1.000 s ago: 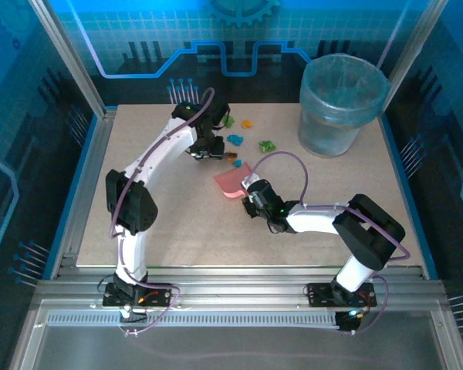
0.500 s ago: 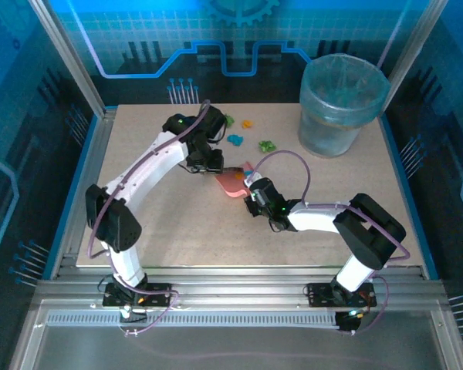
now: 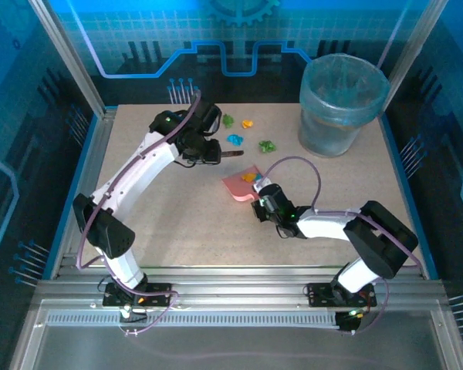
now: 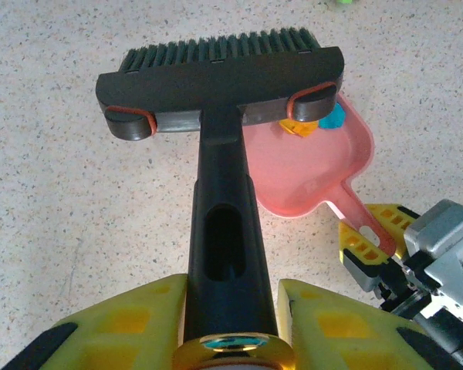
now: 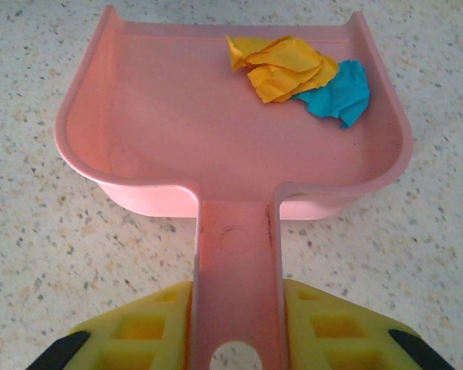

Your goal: Sweep away the paper scraps from the table

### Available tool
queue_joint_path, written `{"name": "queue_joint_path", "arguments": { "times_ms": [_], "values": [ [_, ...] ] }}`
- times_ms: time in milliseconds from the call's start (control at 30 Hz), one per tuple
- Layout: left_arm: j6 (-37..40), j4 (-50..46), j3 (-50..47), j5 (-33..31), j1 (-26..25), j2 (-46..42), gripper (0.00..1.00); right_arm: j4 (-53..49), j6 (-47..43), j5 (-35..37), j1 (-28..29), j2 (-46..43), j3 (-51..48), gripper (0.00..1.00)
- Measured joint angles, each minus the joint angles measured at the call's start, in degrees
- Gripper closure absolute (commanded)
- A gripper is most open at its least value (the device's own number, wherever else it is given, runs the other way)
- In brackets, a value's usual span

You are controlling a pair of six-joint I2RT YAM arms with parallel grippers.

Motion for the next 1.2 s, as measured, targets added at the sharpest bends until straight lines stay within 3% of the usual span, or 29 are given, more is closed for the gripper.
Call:
{"name": "queue_joint_path", "arguments": {
  "times_ms": [400, 700, 900, 1200],
  "values": [
    [0.0, 0.4, 9.9, 2.3, -0.6, 11.5, 1.0, 6.4, 3.1, -4.3, -4.0, -0.3, -3.5, 1.0],
    [0.2, 0.1, 14.8, 3.4, -4.1, 18.9, 1.0, 9.7, 3.1, -4.5, -4.2, -0.1, -5.2, 1.0],
    [0.0, 3.9, 6.0, 3.5, -5.8, 14.4, 1.0, 12.4, 3.0, -4.4, -4.2, 0.9, -6.0, 1.0],
    [-2.0, 9.7, -10.3, 3.6, -6.3, -0.4, 1.0, 17.0, 1.4, -4.2, -4.1, 2.1, -7.9, 1.0]
  ]
}}
